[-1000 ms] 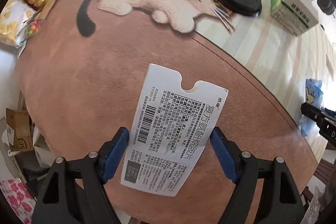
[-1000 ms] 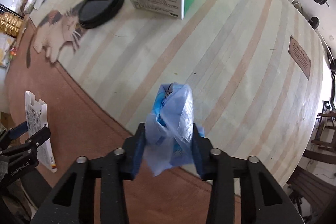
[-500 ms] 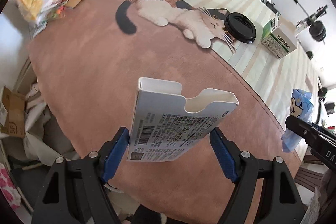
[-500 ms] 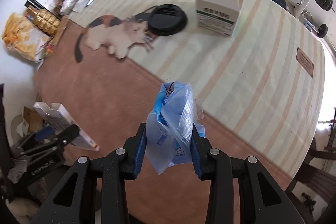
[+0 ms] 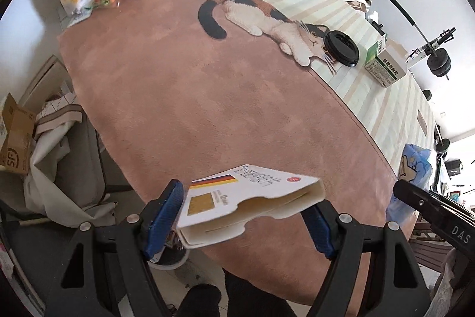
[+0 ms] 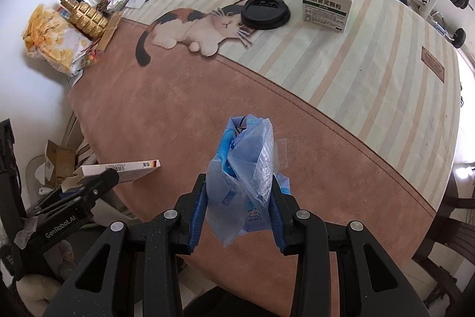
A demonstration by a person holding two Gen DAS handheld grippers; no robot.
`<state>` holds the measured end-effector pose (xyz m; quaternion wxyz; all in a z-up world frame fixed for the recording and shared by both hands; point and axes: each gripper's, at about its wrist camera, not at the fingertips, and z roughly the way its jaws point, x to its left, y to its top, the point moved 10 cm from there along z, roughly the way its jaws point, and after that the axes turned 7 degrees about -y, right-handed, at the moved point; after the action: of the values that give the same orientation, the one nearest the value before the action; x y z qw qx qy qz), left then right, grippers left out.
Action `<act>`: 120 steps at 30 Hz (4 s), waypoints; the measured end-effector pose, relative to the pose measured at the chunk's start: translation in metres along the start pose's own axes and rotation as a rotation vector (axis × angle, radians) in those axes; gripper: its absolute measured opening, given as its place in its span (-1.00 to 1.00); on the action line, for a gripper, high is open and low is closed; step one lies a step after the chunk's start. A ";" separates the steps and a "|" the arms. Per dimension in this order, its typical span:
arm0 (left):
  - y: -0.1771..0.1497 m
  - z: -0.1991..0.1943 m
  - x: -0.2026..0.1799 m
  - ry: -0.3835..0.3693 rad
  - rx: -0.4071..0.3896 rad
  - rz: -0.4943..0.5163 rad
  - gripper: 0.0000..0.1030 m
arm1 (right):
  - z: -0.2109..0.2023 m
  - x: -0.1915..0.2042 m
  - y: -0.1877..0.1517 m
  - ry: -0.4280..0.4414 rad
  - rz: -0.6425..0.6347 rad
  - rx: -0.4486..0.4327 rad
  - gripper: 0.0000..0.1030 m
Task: Collect trash
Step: 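Grasp the white flat box with left tool while right tool holds the bag, then carry the box and bag to the bin and open both tools, then swing both tools back up over the table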
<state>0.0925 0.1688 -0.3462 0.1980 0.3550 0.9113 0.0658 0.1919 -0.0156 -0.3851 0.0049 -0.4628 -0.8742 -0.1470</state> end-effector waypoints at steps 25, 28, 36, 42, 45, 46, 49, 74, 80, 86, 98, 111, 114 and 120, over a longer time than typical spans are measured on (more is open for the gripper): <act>0.029 -0.034 -0.004 0.034 -0.115 0.063 0.35 | -0.010 -0.002 0.012 0.048 -0.010 -0.028 -0.26; 0.027 -0.060 0.000 0.035 -0.156 0.066 0.35 | -0.024 0.012 0.011 0.067 -0.038 -0.050 -0.26; -0.012 -0.131 0.045 0.052 -0.247 0.030 0.35 | -0.056 0.079 -0.034 0.127 -0.137 -0.086 -0.26; -0.076 -0.152 0.106 0.059 -0.237 -0.030 0.35 | -0.044 0.144 -0.106 0.154 -0.206 -0.048 -0.26; -0.114 -0.138 0.144 0.064 -0.189 -0.089 0.35 | -0.012 0.176 -0.154 0.155 -0.247 0.015 -0.26; -0.125 -0.129 0.156 0.062 -0.168 -0.111 0.35 | 0.001 0.183 -0.167 0.153 -0.258 0.039 -0.26; -0.165 -0.082 0.199 0.061 -0.072 -0.186 0.35 | 0.052 0.203 -0.208 0.138 -0.298 0.122 -0.26; -0.348 0.248 0.408 0.084 0.213 -0.586 0.95 | 0.469 0.227 -0.371 0.086 -0.421 0.431 0.95; -0.353 0.213 0.411 0.239 0.176 -0.507 0.95 | 0.445 0.230 -0.362 -0.017 -0.485 0.354 1.00; -0.352 0.172 0.397 0.272 0.162 -0.515 0.95 | 0.395 0.220 -0.346 -0.094 -0.498 0.302 1.00; -0.333 0.058 0.338 0.268 0.142 -0.488 0.95 | 0.244 0.222 -0.317 -0.102 -0.490 0.240 1.00; -0.316 -0.083 0.284 0.265 0.079 -0.449 0.95 | 0.071 0.237 -0.294 -0.049 -0.500 0.181 1.00; -0.307 -0.111 0.275 0.279 0.054 -0.432 0.95 | 0.035 0.239 -0.292 -0.004 -0.473 0.185 1.00; -0.241 -0.157 0.251 0.341 -0.058 -0.336 0.95 | -0.023 0.238 -0.246 0.096 -0.349 0.132 1.00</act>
<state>-0.2892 0.1623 -0.3444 0.0595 0.1762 0.9755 0.1173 -0.1459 0.0406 -0.3910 0.0512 -0.2952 -0.9477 -0.1099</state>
